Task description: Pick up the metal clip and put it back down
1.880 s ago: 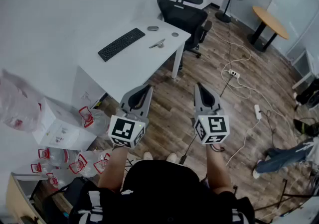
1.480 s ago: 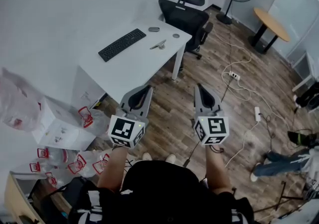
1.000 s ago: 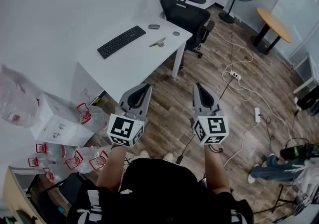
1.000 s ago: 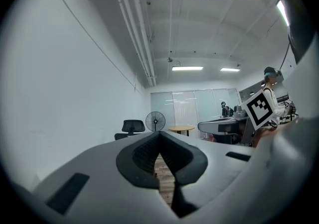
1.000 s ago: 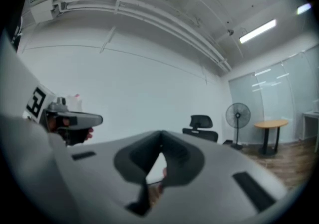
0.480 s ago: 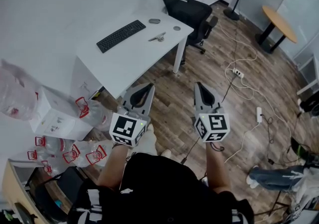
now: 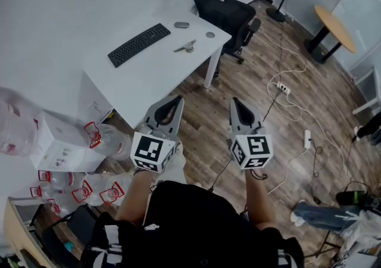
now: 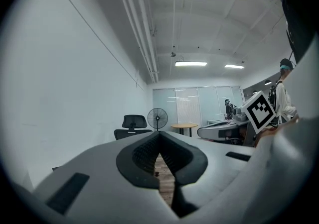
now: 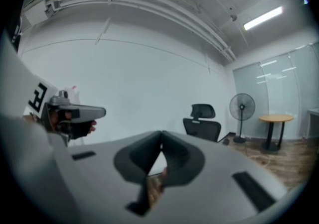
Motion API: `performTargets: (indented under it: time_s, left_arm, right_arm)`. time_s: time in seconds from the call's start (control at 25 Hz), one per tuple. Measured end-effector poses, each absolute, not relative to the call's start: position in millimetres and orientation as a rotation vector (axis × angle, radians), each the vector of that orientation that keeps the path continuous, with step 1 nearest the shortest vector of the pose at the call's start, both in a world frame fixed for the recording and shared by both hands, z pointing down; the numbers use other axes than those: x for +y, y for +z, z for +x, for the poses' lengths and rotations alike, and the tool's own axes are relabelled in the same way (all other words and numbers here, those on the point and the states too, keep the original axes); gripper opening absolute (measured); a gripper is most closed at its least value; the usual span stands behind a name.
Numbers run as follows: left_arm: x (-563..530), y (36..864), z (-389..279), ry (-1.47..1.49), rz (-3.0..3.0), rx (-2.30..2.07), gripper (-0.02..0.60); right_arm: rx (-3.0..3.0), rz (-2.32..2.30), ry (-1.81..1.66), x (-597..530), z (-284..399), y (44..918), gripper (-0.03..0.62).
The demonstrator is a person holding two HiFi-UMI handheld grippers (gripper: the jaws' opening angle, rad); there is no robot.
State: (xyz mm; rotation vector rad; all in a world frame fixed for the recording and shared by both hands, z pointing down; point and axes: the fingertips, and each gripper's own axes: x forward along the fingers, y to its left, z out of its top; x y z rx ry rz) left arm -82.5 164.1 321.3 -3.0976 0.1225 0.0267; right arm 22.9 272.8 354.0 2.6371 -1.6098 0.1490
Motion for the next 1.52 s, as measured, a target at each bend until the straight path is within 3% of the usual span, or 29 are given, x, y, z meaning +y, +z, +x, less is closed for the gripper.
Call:
performTargets:
  time_s: [0.76,1.52]
  left_arm:
    - [-8,309,39,0.030,-3.116,0.072,0.025]
    - [-88,331,68,-0.041,-3.128,0.107,0.025]
  right_arm:
    - [-1.578,2.638,0.177,100,139,342,0.035]
    - [-1.624,2.575,0.246,9,168,363,0.035]
